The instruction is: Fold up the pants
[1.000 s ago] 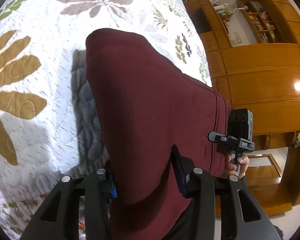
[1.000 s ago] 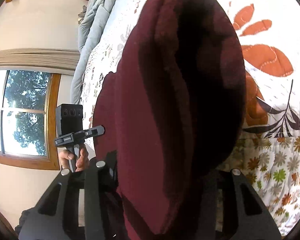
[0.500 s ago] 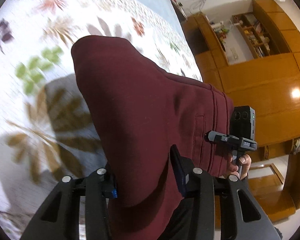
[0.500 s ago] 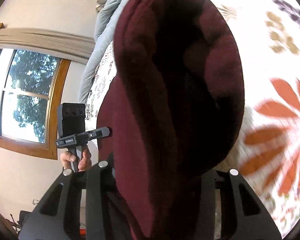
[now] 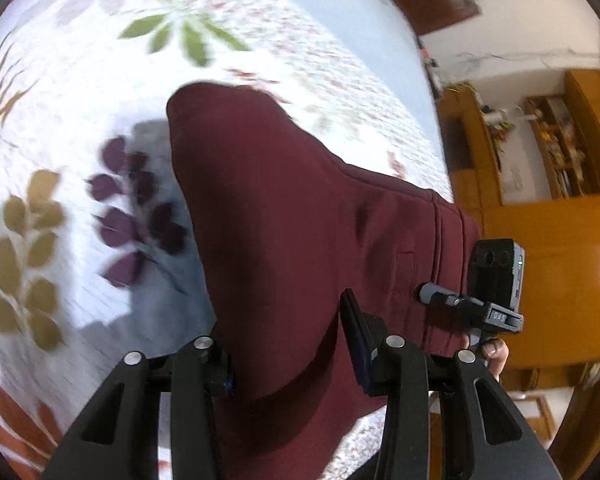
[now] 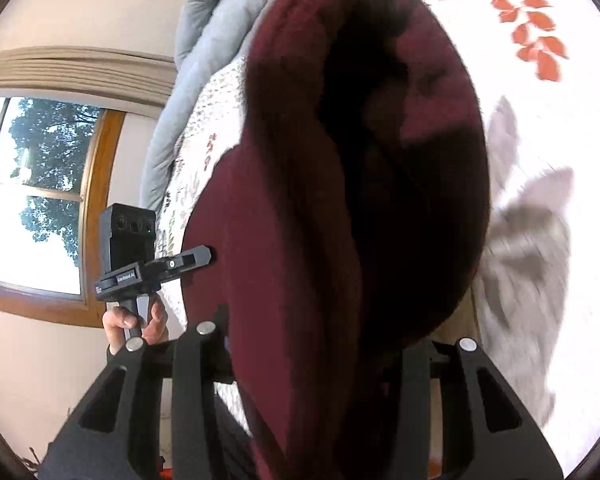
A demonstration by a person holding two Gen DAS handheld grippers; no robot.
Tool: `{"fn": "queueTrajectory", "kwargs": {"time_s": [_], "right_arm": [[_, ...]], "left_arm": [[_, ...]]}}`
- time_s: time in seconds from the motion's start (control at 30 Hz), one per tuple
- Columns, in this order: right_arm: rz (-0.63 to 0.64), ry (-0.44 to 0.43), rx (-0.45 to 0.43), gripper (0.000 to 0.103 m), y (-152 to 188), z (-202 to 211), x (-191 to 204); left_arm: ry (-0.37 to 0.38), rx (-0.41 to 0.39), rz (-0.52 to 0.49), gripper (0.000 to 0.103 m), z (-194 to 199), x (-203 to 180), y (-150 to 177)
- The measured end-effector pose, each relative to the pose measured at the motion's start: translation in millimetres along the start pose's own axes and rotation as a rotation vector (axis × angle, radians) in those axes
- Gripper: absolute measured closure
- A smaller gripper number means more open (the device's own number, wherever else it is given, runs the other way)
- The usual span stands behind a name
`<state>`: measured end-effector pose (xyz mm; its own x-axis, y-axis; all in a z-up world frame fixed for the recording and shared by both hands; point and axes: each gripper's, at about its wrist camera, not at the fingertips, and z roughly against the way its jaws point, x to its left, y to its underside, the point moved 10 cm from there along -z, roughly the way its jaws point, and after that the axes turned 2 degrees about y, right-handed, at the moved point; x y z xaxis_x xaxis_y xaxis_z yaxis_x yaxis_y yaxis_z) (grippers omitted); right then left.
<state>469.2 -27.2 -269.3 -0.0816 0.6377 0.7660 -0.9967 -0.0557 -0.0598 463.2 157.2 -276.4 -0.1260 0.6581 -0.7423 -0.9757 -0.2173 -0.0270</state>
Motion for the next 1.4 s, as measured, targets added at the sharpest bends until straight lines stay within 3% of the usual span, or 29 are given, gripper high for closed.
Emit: {"fn": "queueTrajectory", "kwargs": {"time_s": [0.13,0.3,0.33,0.43,0.5,0.6,0.7,0.8,0.83,0.9,0.93,0.97,1.07,1.1,1.13,1.17,1.23,1.3,1.4], "right_arm": [[-0.056,0.005,0.022,0.059,-15.5,-17.7,-27.6],[-0.065,-0.013,0.043,0.045,2.1,-14.3,-45.1],[-0.060,-0.006,0.030,0.039,2.9,-8.3,-44.9],[-0.072,0.044,-0.059,0.039,-3.0,33.8,-53.2],[-0.055,0.115,-0.162,0.044,-16.7,74.3,-67.4],[-0.027,-0.001,-0.284,0.044,-38.8,108.3,-25.8],[-0.014,-0.146,-0.276,0.044,-47.6,90.6,14.1],[-0.070,-0.264,-0.231,0.044,-47.4,49.8,27.6],[-0.104,-0.253,-0.216,0.056,-51.2,32.2,17.6],[-0.134,-0.188,-0.194,0.102,-38.3,18.6,-15.7],[-0.139,-0.164,-0.192,0.103,-29.8,15.8,-32.1],[-0.166,-0.244,-0.190,0.103,-24.0,16.7,-41.7],[-0.174,-0.259,-0.191,0.103,-18.2,27.0,-46.9],[-0.165,-0.240,-0.188,0.103,-18.1,29.1,-44.2],[-0.155,-0.220,-0.190,0.096,-17.1,33.2,-41.1],[-0.149,-0.198,-0.208,0.077,-16.6,42.5,-35.6],[-0.117,-0.216,-0.225,0.063,-9.1,54.8,-21.4],[-0.045,-0.280,-0.205,0.063,7.8,60.0,13.8],[0.018,-0.294,-0.152,0.065,33.7,41.0,36.5]], "left_arm": [[0.015,0.017,0.045,0.059,-12.8,26.5,0.1],[0.075,0.021,0.049,0.050,-23.1,22.9,11.6],[0.064,0.004,0.044,0.048,-16.2,19.8,11.5],[-0.039,-0.095,-0.003,0.047,18.8,12.9,0.4],[-0.023,-0.186,-0.053,0.045,43.6,-6.8,-13.7],[0.128,-0.260,-0.090,0.040,56.2,-44.8,-30.7],[0.254,-0.252,-0.095,0.039,35.5,-60.7,-44.3],[0.313,-0.260,-0.006,0.039,6.4,-37.3,-59.0],[0.312,-0.263,0.024,0.039,-3.3,-26.3,-61.7],[0.322,-0.277,0.049,0.040,-14.9,-14.8,-59.4],[0.340,-0.285,0.053,0.044,-15.9,-7.4,-57.9],[0.353,-0.295,0.053,0.051,-17.8,-1.0,-55.2],[0.349,-0.315,0.078,0.056,-14.2,14.0,-53.8],[0.344,-0.326,0.089,0.055,-8.6,14.9,-52.2],[0.343,-0.334,0.092,0.049,-1.5,16.1,-49.7],[0.337,-0.349,0.083,0.043,9.1,10.3,-42.8],[0.345,-0.361,0.025,0.041,27.7,-4.8,-24.4],[0.365,-0.374,-0.063,0.036,42.5,-25.0,2.2],[0.407,-0.344,-0.069,0.032,39.7,-31.1,34.5]]}}
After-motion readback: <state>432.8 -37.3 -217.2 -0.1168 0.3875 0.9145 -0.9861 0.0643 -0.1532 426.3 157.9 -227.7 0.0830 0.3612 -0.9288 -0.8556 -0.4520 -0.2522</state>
